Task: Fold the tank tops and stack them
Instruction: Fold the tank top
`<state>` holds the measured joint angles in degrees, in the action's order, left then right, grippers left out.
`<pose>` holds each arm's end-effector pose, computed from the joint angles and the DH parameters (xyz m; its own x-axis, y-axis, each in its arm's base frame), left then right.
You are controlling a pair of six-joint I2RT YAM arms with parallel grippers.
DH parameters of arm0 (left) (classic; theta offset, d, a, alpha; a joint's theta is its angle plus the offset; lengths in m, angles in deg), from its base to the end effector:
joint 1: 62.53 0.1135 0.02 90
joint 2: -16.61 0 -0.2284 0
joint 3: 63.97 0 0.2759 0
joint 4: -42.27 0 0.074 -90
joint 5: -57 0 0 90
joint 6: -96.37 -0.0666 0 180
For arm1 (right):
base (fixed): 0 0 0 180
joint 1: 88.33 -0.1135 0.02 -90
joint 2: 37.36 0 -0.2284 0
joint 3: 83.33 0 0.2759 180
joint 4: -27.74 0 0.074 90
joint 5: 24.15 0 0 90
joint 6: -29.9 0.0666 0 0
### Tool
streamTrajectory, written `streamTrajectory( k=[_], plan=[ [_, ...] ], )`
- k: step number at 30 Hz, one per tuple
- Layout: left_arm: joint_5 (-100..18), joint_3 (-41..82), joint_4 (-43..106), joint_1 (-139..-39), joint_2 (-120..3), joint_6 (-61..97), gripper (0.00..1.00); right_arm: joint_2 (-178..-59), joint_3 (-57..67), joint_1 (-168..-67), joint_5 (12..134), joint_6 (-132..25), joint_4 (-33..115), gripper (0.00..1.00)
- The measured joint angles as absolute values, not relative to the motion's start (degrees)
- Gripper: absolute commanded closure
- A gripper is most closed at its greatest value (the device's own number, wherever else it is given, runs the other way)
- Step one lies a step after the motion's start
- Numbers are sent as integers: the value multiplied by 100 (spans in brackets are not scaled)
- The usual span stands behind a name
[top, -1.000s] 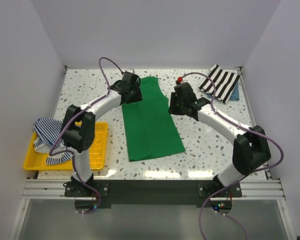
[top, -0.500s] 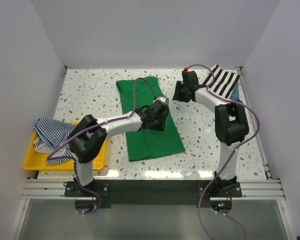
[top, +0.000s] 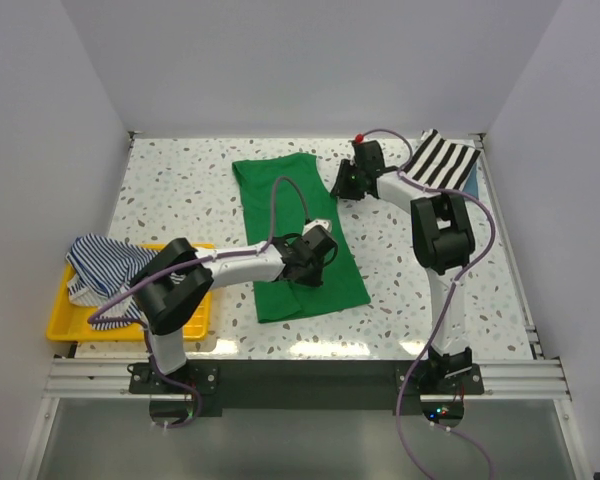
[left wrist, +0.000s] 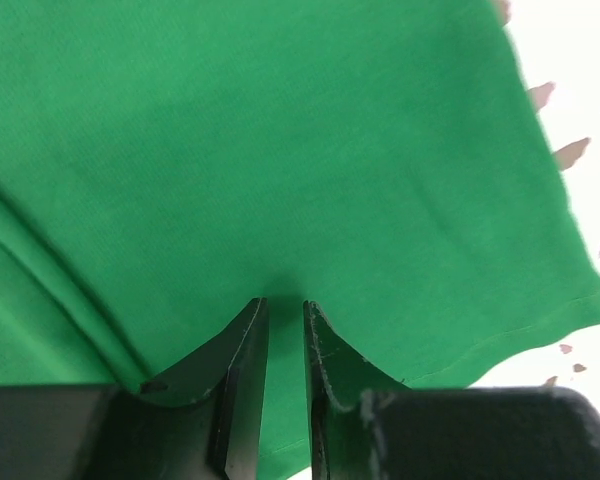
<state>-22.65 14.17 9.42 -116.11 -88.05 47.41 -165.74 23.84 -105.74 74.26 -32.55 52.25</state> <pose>0.2446 -0.3114 0.0912 -0.8694 0.0904 -0.4858 0.2206 0.9507 -0.2179 0.4901 0.1639 0.0926 -0.7876 0.2325 -0.5706 -0.0328 0.9089 0.4158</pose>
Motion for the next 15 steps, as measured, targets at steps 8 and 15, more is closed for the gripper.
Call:
streamTrajectory(
  k=[8, 15],
  plan=[
    [-2186, 1334, 677, -11775, -8787, 4719, 75, -16668, 2379, -10574, 7369, -3115, 5133, 98],
    [-2239, 1247, 574, -11961, -8724, 4461, 74, -16244, 1695, -10589, 6940, -3074, 4880, 100]
  ],
)
